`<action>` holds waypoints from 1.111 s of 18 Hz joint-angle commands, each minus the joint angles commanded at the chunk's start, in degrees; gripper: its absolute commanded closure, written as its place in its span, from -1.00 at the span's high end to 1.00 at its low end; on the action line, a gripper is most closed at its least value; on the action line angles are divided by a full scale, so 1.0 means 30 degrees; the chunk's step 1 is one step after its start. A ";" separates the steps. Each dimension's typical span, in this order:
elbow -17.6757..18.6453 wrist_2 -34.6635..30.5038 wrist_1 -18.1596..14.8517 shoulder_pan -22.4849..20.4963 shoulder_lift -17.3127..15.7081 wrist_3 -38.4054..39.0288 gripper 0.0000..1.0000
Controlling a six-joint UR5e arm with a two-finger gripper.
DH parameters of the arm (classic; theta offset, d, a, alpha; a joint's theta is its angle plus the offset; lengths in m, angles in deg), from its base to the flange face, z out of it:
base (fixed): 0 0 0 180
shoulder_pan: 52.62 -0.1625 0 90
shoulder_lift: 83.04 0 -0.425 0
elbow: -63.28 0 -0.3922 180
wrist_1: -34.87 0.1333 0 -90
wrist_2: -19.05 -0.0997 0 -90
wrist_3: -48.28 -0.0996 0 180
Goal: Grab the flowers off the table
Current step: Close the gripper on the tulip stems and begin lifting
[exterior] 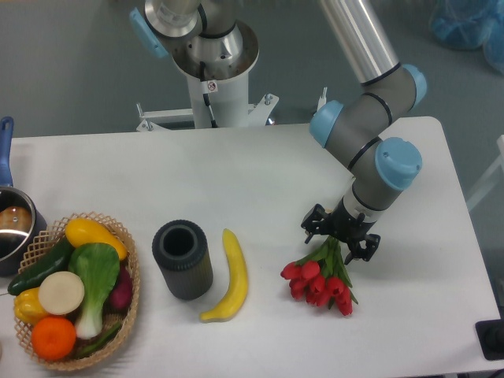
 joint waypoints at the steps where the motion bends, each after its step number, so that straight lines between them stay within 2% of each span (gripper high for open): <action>1: -0.0001 0.0000 0.0000 0.0000 0.0029 0.0000 0.83; 4: -0.0001 0.0029 -0.0029 0.0000 0.0029 0.0000 0.36; 7: -0.0001 0.0233 -0.0029 0.0000 0.0029 0.0000 0.13; 12: -0.0001 0.0322 -0.0029 -0.0029 0.0029 0.0000 -0.05; 18: -0.0001 0.0381 -0.0146 -0.0088 -0.0058 0.0000 -0.06; 20: 0.0028 0.0381 -0.0351 -0.0088 -0.0175 0.0000 -0.12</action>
